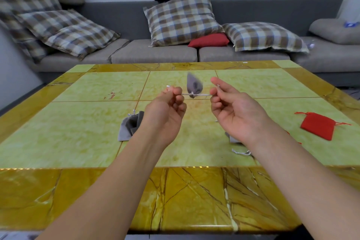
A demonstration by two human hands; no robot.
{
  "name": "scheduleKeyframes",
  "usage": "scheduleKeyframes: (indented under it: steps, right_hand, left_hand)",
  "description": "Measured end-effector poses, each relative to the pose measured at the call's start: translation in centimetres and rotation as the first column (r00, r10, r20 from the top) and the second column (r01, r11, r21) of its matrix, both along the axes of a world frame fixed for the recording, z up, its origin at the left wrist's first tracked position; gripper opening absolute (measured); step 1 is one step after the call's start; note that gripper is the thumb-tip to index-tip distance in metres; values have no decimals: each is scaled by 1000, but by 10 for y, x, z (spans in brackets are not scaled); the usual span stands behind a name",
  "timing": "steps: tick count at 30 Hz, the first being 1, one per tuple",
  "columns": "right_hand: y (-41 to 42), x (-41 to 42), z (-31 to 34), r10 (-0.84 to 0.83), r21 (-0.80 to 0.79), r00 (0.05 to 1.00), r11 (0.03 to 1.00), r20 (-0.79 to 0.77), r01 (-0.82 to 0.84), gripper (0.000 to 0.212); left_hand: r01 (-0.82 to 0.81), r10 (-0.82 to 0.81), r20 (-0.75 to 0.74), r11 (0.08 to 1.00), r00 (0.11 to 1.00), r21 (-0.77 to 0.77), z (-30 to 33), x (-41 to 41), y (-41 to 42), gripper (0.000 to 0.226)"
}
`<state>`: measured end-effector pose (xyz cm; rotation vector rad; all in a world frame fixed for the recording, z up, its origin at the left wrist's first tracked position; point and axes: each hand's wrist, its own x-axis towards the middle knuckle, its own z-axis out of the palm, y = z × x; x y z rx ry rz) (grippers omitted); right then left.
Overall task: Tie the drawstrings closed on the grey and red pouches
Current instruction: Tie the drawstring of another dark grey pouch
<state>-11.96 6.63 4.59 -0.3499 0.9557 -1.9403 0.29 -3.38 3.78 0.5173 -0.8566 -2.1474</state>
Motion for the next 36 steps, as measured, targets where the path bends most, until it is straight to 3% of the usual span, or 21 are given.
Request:
scheduleKeyframes:
  steps: [4, 10, 14, 16, 19, 23, 28, 31, 33, 36]
  right_hand:
    - [5, 0, -4, 45, 47, 990, 998, -130, -39, 30]
    - [3, 3, -2, 68, 124, 957, 992, -281, -34, 31]
    - [5, -5, 2, -4, 115, 932, 992, -363, 49, 31]
    - [6, -6, -1, -20, 136, 871, 986, -490, 99, 28]
    - [8, -4, -3, 36, 197, 704, 969, -709, 149, 19]
    - [7, 0, -4, 150, 253, 606, 963, -781, 88, 13]
    - [4, -1, -14, 318, 393, 373, 909, -871, 142, 22]
    - [6, -5, -16, 321, 367, 271, 919, -908, 142, 12]
    - [7, -8, -16, 303, 345, 249, 927, -920, 147, 10]
    - [6, -8, -19, 310, 339, 170, 922, -935, 185, 12]
  left_hand:
    - [63, -38, 118, 975, 992, -214, -4, 6, 1, 23]
    - [17, -1, 89, 983, 996, -184, -2, 9, 1, 21]
    - [7, 52, 168, 944, 984, -329, 1, 4, 9, 19]
    - [32, 45, 194, 926, 980, -377, -2, 4, 12, 16]
    - [47, 79, 247, 884, 966, -464, -6, 6, 10, 9]
    - [63, 102, 279, 848, 955, -526, -10, 7, 7, 15]
    - [100, 98, 302, 811, 948, -577, -10, 10, 5, 20]
    - [127, 245, 388, 681, 889, -721, -13, 12, 3, 17]
    - [201, 387, 433, 512, 814, -835, -18, 14, -1, 16]
    - [378, 471, 478, 296, 741, -877, -25, 16, -7, 9]
